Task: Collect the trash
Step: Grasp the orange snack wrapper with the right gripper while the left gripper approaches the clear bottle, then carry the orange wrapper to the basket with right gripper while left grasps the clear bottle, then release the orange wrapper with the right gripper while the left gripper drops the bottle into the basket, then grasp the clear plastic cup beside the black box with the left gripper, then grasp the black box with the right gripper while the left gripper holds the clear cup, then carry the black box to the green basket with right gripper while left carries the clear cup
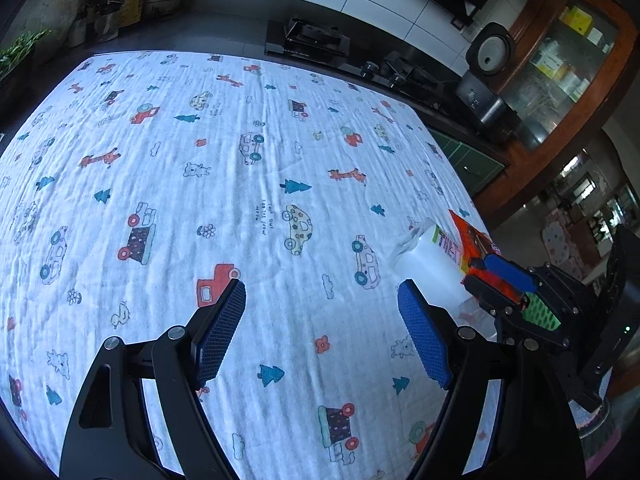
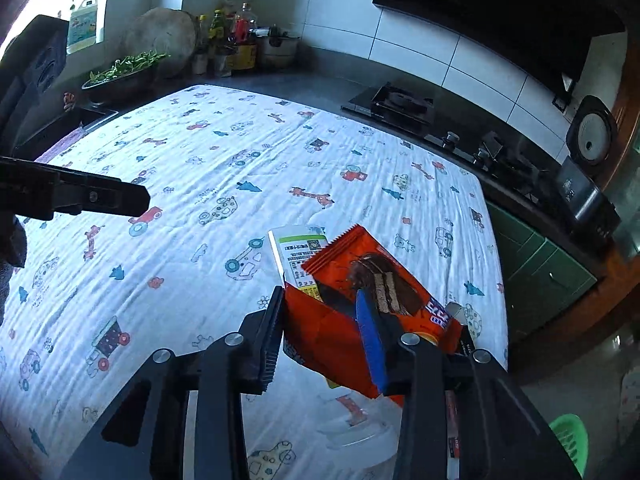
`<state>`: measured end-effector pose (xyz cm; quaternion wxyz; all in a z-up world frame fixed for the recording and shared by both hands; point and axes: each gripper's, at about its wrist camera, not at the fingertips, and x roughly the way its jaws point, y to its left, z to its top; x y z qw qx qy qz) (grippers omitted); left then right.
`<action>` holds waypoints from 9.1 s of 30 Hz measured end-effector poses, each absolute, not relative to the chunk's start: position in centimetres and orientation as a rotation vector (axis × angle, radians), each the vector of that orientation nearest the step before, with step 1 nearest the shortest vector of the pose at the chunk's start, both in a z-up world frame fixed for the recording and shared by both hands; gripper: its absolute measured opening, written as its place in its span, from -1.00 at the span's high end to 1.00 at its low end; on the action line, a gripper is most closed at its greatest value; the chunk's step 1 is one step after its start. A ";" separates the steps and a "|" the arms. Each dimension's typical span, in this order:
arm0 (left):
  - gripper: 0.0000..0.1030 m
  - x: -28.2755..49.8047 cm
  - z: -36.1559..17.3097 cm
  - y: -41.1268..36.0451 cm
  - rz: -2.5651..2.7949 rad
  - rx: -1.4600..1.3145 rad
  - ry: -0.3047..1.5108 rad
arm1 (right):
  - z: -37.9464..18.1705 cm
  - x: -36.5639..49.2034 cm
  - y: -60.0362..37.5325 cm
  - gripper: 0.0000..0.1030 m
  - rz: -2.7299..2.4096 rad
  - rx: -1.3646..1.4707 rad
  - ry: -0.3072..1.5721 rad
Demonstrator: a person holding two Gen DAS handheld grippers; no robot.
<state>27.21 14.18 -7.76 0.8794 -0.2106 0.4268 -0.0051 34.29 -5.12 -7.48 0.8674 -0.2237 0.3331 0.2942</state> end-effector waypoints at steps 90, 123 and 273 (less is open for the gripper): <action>0.16 30.1 1.9 -15.7 -0.394 -0.406 0.883 | -8.9 28.4 -52.1 0.36 -0.084 0.281 0.663; -0.26 36.3 -6.2 -35.1 -0.541 0.079 0.894 | -8.8 20.6 -52.0 0.05 -0.004 0.287 0.600; -0.12 30.1 -2.4 -22.2 -0.630 0.101 0.861 | -7.1 29.3 -47.5 0.61 -0.089 0.027 0.766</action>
